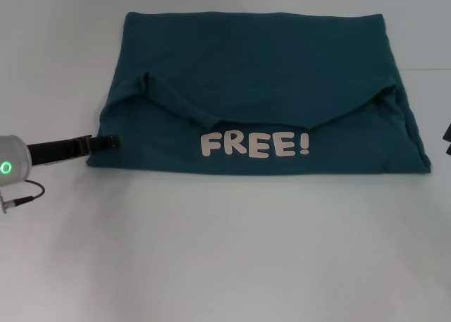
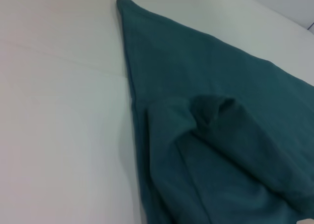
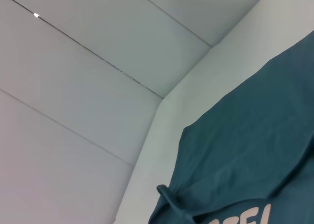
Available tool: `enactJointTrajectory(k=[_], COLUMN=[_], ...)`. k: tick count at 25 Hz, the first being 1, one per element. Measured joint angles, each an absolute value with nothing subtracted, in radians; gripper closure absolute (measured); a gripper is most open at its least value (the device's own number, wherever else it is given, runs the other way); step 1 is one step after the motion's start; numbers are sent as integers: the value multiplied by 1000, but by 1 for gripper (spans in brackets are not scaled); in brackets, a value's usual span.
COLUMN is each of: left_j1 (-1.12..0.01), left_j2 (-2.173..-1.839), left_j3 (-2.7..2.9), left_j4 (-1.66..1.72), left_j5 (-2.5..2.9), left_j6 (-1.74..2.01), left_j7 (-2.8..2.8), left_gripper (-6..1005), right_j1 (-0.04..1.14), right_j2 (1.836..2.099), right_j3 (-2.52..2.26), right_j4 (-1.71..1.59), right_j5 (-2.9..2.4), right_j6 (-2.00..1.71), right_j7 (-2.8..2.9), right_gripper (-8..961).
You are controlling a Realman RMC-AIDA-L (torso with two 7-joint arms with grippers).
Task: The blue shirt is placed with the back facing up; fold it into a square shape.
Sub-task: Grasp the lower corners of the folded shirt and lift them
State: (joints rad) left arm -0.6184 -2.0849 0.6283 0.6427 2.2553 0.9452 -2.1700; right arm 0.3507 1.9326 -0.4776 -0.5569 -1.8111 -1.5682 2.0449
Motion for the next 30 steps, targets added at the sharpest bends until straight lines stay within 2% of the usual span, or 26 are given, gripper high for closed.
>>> enactJointTrajectory(k=[10,25,30], left_j1=[-635,-630,-630], left_j2=[-2092,-2094,-2094], left_j3=[678,681,681], left_j4=[616,631,637], left_j5=[2255,2255,2256], left_j6=[893,897,907], left_j7=[-2172,-2203,-2204], left_gripper=[282,459,686], right_j1=[352,343,359], right_j2=[1934,1924,1912], right_j3=[-477,-490,-488], right_j4=[-557,-557,-566], right_j5=[-1812,-1847,-1898], right_j6=[-1559,-1562,-1558], right_j7=[2045,2068,2087], right_gripper=[225,226,234])
